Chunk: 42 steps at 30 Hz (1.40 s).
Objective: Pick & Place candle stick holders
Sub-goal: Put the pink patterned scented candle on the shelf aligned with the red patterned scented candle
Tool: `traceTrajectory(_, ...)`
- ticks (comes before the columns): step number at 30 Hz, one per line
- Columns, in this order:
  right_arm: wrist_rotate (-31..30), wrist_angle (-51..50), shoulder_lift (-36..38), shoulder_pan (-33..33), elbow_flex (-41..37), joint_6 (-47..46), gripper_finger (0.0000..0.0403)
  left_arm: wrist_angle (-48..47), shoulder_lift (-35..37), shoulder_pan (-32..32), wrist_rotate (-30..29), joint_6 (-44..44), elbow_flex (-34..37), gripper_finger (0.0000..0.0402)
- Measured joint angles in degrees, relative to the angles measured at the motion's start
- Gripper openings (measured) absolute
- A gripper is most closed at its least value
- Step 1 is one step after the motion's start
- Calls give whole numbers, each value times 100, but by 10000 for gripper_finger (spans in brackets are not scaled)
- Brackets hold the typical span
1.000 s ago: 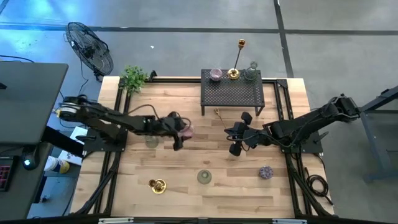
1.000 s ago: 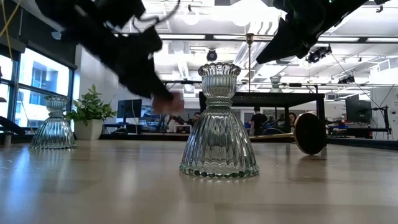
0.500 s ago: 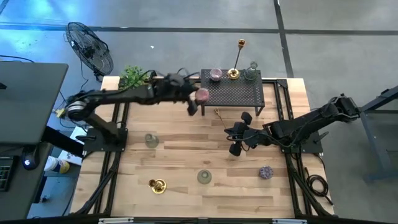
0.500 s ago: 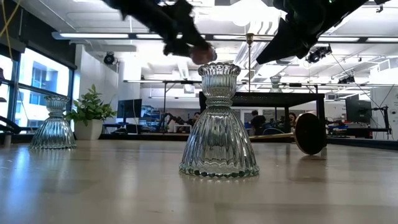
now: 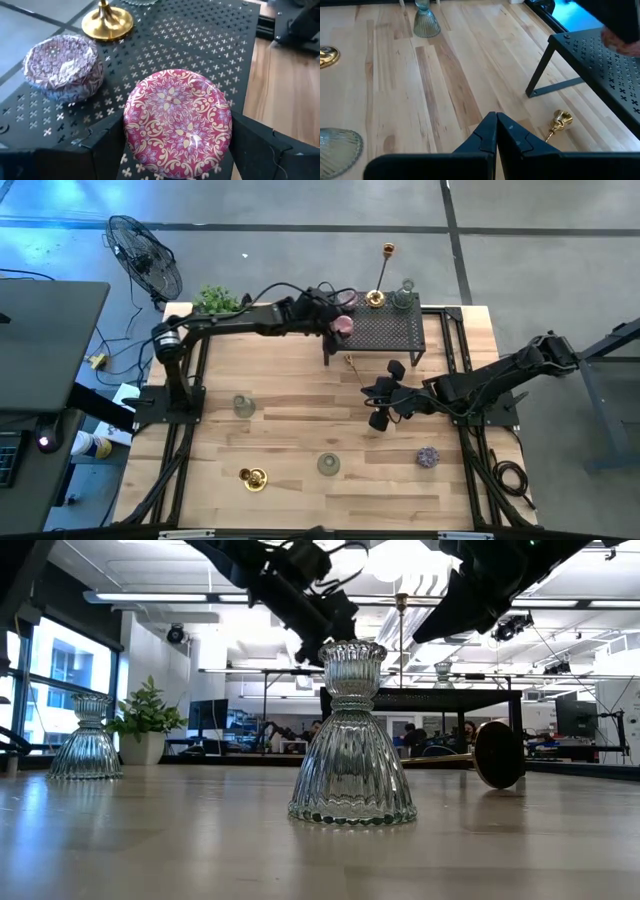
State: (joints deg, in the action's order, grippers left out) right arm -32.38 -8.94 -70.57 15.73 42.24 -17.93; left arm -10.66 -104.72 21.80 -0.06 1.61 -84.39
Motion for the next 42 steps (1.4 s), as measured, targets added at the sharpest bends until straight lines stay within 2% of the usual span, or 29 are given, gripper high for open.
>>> traceTrajectory(14,-2,16,0,0,0,22,0,153,-335,393,-45,35,-207,289)
traceTrajectory(21,-6,16,0,0,0,22,0,172,-335,409,182,35,-207,289)
traceTrajectory(42,-3,18,0,0,0,22,0,545,-495,457,233,15,-201,289)
